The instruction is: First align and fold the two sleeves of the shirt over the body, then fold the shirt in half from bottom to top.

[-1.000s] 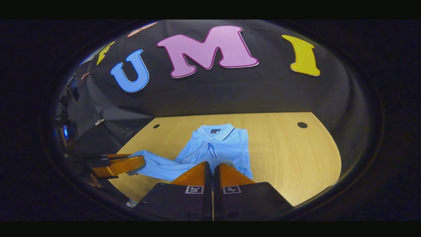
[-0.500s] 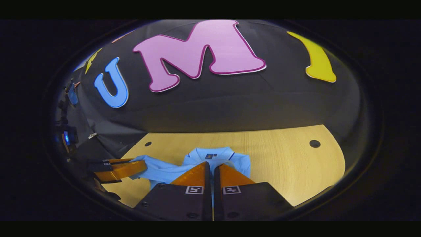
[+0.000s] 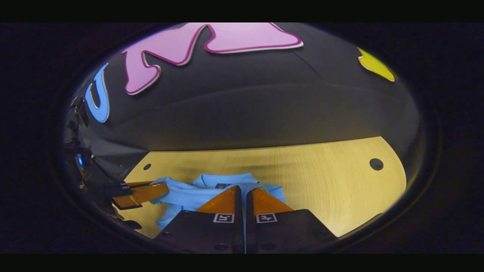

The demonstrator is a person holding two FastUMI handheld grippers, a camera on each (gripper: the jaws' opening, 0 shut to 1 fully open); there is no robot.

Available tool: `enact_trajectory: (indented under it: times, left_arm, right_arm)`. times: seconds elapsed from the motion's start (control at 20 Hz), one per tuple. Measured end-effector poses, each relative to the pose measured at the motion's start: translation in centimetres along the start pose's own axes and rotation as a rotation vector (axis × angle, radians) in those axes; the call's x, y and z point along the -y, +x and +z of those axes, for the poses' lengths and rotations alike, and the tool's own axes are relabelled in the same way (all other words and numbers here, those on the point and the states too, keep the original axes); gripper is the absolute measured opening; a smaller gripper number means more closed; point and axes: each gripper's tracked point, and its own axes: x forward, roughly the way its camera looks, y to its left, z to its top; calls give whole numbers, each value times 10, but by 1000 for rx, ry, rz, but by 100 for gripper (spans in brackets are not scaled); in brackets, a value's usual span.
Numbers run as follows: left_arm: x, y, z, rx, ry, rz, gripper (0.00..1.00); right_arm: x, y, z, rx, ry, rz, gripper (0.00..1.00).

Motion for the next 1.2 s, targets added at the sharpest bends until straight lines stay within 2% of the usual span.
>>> enact_trajectory:
  times: [0.05,0.1,0.15,0.2,0.25,0.3,0.35,0.4,0.45,0.5,0.55,0.6,0.75,0.8,0.85,0.9,0.95,1.0,1.05,1.2]
  left_arm:
    - [-4,9,-4,1,-8,-11,6]
    - [-8,17,-8,0,-10,-18,6]
    - [-9,25,-10,1,-8,-22,6]
    - [-9,34,-12,2,-4,-21,6]
    - [-9,41,-15,-2,2,-15,7]
    - [-10,45,-18,-3,13,-3,8]
    - [-13,50,-20,-4,25,14,11]
    - [-13,51,-21,-5,31,17,25]
    - [-11,49,-20,3,25,6,15]
    - [-10,46,-16,24,16,3,31]
    - [-7,36,-9,57,9,-9,35]
    - [-3,23,-3,87,11,-21,51]
    - [3,-20,14,193,86,-12,99]
    - [6,-35,17,228,116,-11,100]
    - [10,-51,19,259,133,-9,98]
    - [17,-67,19,279,137,-16,97]
    - [24,-85,18,297,135,-25,97]
    - [29,-104,17,315,136,-28,98]
    - [32,-124,17,337,140,-21,97]
    - [48,-190,18,406,151,-39,97]
  right_arm:
    - [4,7,-4,-3,5,-8,12]
    - [6,15,-8,-5,5,-18,6]
    - [9,21,-11,-6,1,-28,12]
    - [11,26,-15,-5,-14,-39,12]
    - [14,33,-19,-5,-31,-52,6]
    - [16,35,-21,-2,-49,-63,9]
    - [19,38,-24,-5,-73,-79,12]
    - [22,37,-28,-9,-95,-91,15]
    - [25,34,-28,-3,-112,-108,20]
    - [23,26,-26,13,-117,-108,21]
    - [21,18,-23,35,-120,-112,27]
    - [21,7,-19,60,-131,-122,26]
    - [22,-29,-13,120,-165,-160,79]
    - [19,-44,-10,141,-166,-172,96]
    - [16,-57,-9,161,-168,-184,100]
    - [14,-72,-7,180,-173,-194,95]
    - [11,-91,-6,199,-178,-204,94]
    - [6,-111,-5,220,-184,-212,94]
    - [2,-130,-3,240,-188,-220,100]
    - [-16,-193,-5,290,-193,-239,100]
